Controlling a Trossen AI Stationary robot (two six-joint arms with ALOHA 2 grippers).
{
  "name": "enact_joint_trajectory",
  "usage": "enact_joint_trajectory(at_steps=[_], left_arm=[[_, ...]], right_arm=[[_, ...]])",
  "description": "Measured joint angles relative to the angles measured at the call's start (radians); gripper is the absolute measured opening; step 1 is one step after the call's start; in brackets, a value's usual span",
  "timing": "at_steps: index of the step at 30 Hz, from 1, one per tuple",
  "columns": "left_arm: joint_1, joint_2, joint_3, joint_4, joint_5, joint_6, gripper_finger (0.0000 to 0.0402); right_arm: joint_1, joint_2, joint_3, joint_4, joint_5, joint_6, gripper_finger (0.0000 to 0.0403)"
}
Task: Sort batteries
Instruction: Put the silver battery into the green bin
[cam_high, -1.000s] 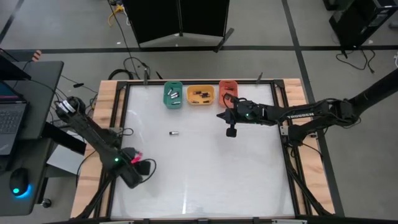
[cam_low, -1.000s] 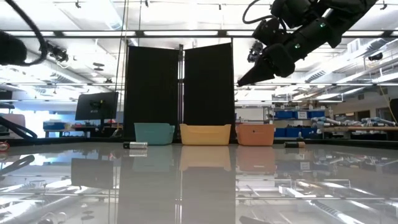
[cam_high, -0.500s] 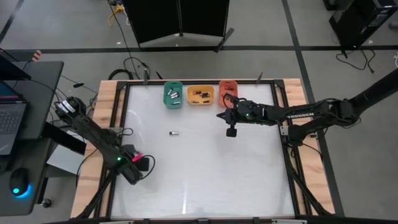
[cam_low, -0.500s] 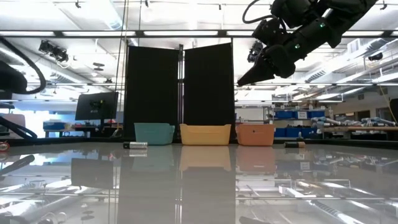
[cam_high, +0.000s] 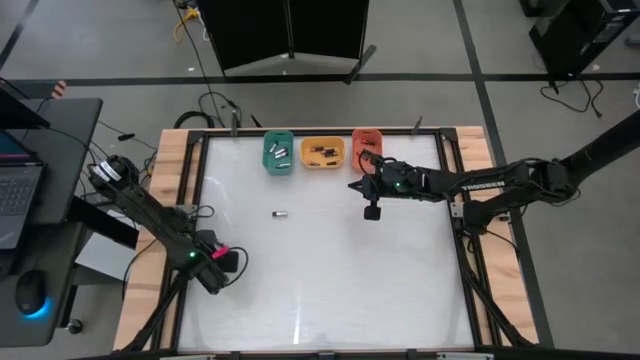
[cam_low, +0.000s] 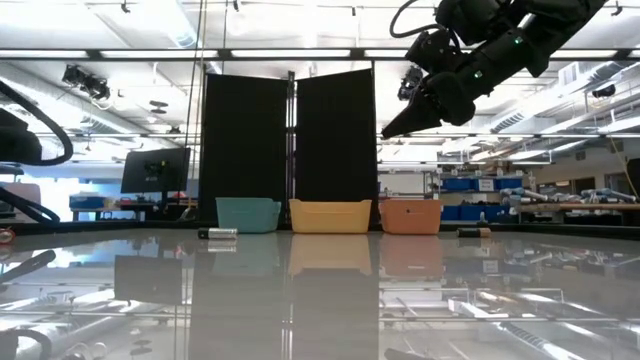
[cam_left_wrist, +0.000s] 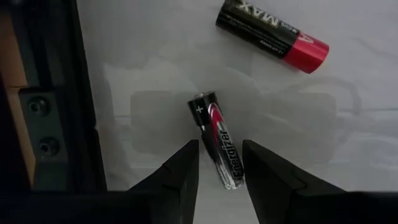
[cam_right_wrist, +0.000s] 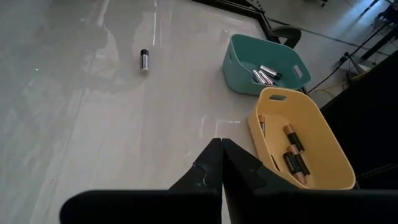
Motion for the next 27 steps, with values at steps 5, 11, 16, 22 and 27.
enact_joint_trajectory(at_steps=[5, 11, 16, 22, 27], left_arm=[[-0.002, 0.000, -0.001, 0.013, 0.011, 0.057, 0.0099], [-0.003, -0.001, 0.000, 0.045, 0.042, 0.151, 0.0044], [-0.007, 0.002, 0.030, 0.066, 0.090, 0.208, 0.0044], [-0.007, 0.002, 0.135, 0.038, 0.004, 0.275, 0.0044], [0.036, 0.001, 0.210, 0.035, -0.147, 0.363, 0.0044]], right_arm=[[0.000, 0.000, 0.000, -0.001, 0.000, 0.000, 0.0011], [0.000, 0.000, 0.000, -0.007, 0.000, -0.008, 0.0011], [0.000, 0.000, 0.000, -0.007, 0.000, -0.017, 0.0011], [-0.001, 0.000, 0.000, -0.006, 0.000, -0.018, 0.0011], [-0.001, 0.000, 0.000, 0.002, 0.000, -0.014, 0.0011]])
